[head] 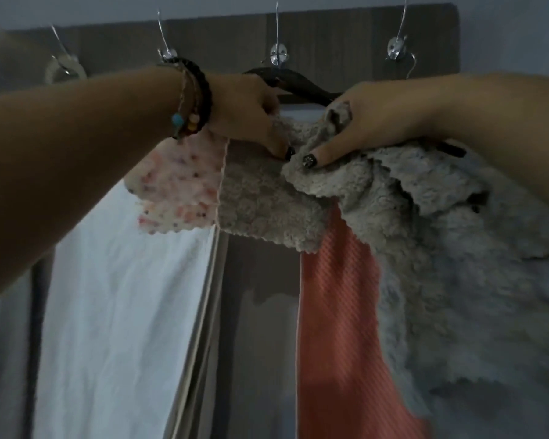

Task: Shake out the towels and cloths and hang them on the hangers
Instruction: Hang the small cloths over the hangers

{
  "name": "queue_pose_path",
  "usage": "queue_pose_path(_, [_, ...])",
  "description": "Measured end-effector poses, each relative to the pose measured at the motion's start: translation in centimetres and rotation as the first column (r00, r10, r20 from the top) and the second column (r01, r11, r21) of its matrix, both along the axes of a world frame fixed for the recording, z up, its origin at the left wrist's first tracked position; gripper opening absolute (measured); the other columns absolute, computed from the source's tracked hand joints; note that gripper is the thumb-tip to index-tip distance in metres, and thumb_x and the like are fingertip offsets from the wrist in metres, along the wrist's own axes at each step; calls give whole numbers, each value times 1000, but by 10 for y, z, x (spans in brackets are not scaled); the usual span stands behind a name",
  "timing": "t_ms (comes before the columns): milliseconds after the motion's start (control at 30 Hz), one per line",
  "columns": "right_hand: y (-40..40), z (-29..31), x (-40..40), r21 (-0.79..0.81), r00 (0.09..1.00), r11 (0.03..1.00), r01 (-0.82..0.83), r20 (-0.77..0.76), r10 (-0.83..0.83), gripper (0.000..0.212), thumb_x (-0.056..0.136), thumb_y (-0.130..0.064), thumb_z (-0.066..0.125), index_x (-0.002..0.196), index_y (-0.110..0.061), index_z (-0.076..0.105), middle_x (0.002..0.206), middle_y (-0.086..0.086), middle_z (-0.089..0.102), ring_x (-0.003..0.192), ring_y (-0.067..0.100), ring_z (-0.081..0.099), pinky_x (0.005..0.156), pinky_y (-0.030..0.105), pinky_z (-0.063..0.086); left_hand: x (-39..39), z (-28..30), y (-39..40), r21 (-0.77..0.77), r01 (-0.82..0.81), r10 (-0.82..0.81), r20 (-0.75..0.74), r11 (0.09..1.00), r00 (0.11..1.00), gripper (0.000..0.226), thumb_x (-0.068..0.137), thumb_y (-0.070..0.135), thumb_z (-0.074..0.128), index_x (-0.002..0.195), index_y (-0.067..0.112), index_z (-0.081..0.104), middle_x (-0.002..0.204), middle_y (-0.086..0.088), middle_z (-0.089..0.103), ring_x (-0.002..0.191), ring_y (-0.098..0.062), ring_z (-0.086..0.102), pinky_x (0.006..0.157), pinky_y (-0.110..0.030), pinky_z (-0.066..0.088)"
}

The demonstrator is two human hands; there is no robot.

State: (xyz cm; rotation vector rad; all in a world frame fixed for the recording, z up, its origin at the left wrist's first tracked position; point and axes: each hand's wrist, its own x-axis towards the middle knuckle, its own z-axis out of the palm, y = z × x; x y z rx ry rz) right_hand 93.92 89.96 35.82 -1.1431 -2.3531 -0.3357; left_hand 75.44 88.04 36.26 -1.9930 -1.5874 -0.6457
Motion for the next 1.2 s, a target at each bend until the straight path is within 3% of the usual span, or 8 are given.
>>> queue_pose_path(167, [-14,11,2,-5,997,998,58,-43,-58,57,54,-75,67,83,-26,68,94,-4,70,90,19,63,84,36,51,12,7,-21,-26,140,-133,195,990,972,28,84,41,66,100,17,62,95,1,60,78,-11,53,64,-25,43])
queue_pose_path(300, [-16,15,8,-44,990,999,32,-139,-38,60,56,-75,67,83,-22,66,93,-2,67,84,17,61,74,30,47,2,-4,-19,264,162,-239,293,951,926,30,89,38,62,114,21,60,108,2,61,97,-17,58,81,-28,46])
queue_pose_path(467, [-3,2,8,-113,985,993,30,-166,-49,52,55,-75,65,63,-25,50,69,-8,50,66,12,48,62,26,37,-43,-70,12,795,-46,-465,399,604,790,32,84,16,59,113,5,50,114,-6,45,106,-22,47,88,-29,40])
queue_pose_path(600, [17,0,5,-165,985,985,41,-159,-68,51,59,-76,62,71,-27,55,81,-8,58,85,16,57,78,29,42,-63,-112,47,563,-166,-497,808,809,316,41,82,30,66,104,13,36,116,-6,33,104,-23,44,97,-44,45])
queue_pose_path(767, [38,-2,1,-202,981,975,88,-154,-120,63,46,-82,62,70,-24,54,76,-4,58,78,18,58,76,30,44,-79,-123,70,430,295,-411,903,853,-127,62,81,48,70,122,12,40,113,-5,59,91,-20,64,73,-36,55])
queue_pose_path(867, [47,-8,-2,-206,974,975,81,-193,-121,56,51,-76,65,71,-24,60,71,-7,60,73,14,58,69,26,42,-88,-128,73,398,482,-402,910,781,-101,52,85,43,69,125,13,54,115,-7,69,98,-26,70,85,-44,57])
queue_pose_path(1067, [60,-20,-9,-133,953,978,158,-240,-187,70,61,-63,77,106,-10,70,105,13,70,96,28,66,93,41,50,-118,-127,74,465,300,-510,856,833,88,16,89,28,68,102,19,67,102,-6,72,89,-21,71,75,-37,60])
queue_pose_path(1200, [54,-22,-15,-118,951,976,183,-229,-206,53,71,-48,78,110,-13,69,102,3,68,100,26,63,90,37,48,-154,-133,83,432,209,-465,874,877,144,37,79,35,76,109,16,64,106,-6,69,94,-24,69,81,-42,58])
